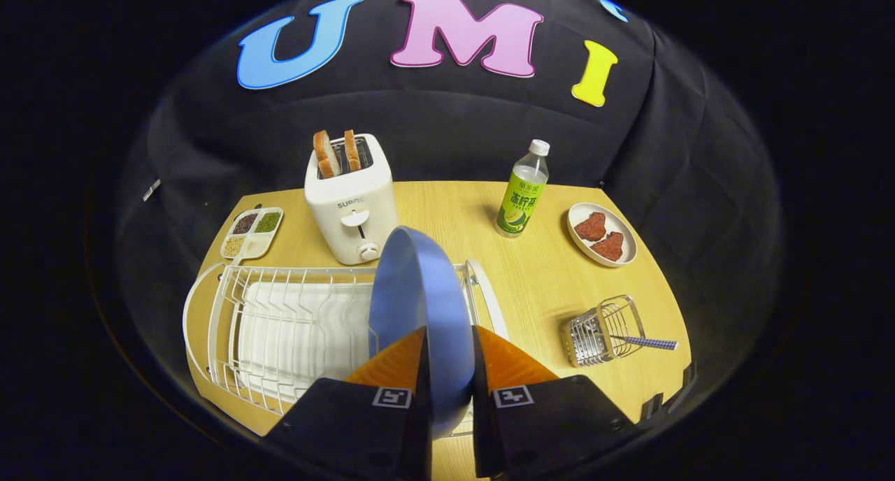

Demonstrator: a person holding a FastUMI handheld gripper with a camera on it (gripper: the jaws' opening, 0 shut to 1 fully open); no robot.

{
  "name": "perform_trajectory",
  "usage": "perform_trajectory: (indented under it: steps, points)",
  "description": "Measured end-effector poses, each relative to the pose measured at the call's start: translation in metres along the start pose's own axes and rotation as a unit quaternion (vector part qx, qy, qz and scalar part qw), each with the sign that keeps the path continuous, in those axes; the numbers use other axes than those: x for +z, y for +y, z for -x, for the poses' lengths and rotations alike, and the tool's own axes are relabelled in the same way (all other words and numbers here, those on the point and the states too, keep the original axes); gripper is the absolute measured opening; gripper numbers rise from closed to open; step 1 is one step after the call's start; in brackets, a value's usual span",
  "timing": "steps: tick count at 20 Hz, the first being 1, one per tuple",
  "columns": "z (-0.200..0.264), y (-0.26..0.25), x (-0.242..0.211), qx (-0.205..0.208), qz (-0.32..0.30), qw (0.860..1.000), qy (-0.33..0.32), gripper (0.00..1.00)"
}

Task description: Take the plate from the dish rack, then take the spoon from the basket and place it into the plate.

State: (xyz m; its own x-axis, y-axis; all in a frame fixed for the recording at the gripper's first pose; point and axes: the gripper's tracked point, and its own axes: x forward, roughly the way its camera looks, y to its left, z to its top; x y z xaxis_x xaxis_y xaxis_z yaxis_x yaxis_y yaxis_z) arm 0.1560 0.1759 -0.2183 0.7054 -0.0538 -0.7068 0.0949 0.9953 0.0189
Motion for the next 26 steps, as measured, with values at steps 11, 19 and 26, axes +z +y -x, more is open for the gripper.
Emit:
perform_trajectory:
  steps: [11, 19, 26]
  points:
    - [0.009, 0.015, 0.035, -0.058, 0.122, 0.99, -0.042, 0.26]
    - [0.045, -0.008, 0.029, 0.003, 0.051, 0.997, -0.051, 0.26]
    - [0.107, -0.049, -0.001, 0.055, 0.034, 0.995, -0.072, 0.26]
